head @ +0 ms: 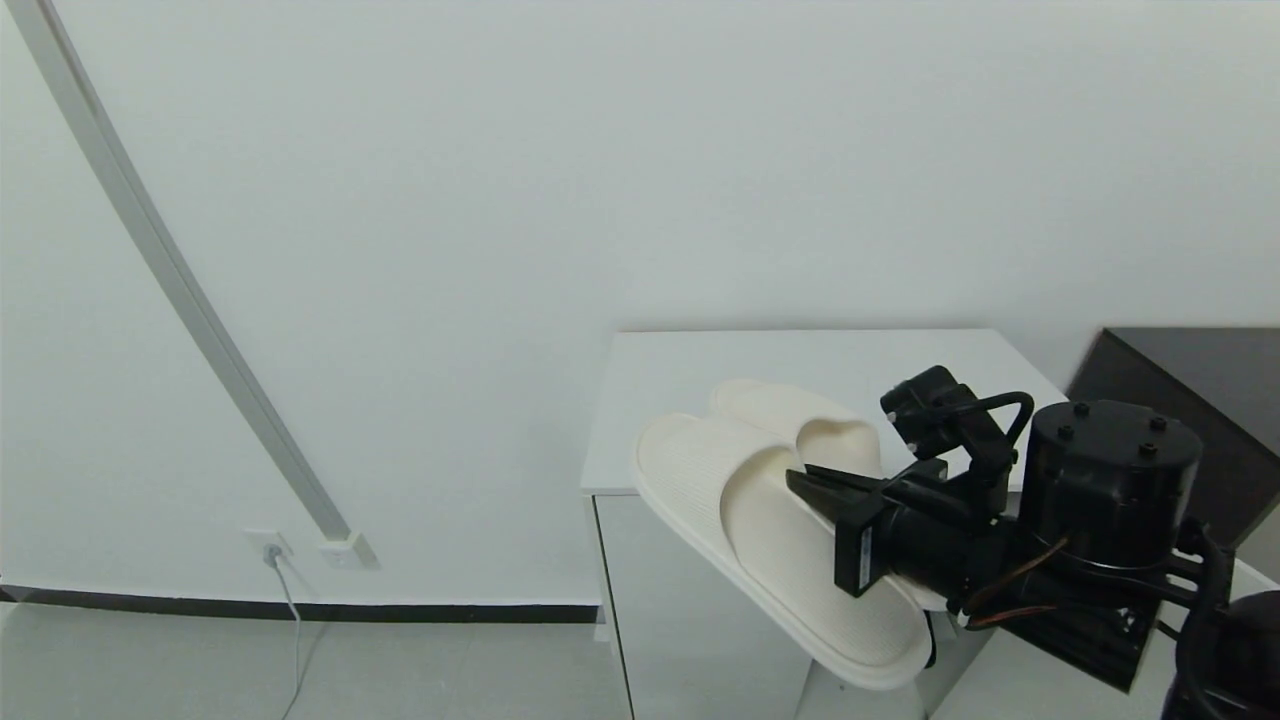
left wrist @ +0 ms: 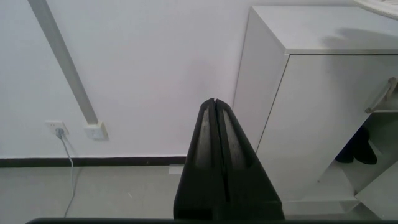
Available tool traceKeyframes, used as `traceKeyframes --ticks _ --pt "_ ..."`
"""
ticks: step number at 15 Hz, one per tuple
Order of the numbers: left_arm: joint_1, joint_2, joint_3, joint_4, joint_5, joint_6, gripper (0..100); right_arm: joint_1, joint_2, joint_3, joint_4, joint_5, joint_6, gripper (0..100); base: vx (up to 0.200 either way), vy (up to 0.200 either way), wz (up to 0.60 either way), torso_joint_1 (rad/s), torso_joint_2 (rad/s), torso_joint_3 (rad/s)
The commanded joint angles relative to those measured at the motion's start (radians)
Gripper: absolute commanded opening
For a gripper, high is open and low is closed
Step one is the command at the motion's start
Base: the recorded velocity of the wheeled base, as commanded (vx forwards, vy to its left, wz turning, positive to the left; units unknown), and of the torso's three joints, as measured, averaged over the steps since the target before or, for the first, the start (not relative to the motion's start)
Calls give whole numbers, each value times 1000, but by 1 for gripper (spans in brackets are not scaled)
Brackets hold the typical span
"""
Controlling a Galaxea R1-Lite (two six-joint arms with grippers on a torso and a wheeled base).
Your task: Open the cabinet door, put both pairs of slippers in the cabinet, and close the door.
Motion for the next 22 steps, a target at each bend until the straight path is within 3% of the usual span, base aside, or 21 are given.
traceKeyframes --ticks 1,8,22 --pt "0 1 0 0 0 -1 0 0 -1 2 1 1 0 0 -200 0 0 2 2 2" --pt "0 1 0 0 1 -1 0 3 0 8 1 1 0 0 -200 0 0 -1 3 3" --pt "0 1 0 0 1 -2 0 3 -20 39 -2 -9 -2 0 0 0 0 0 0 0"
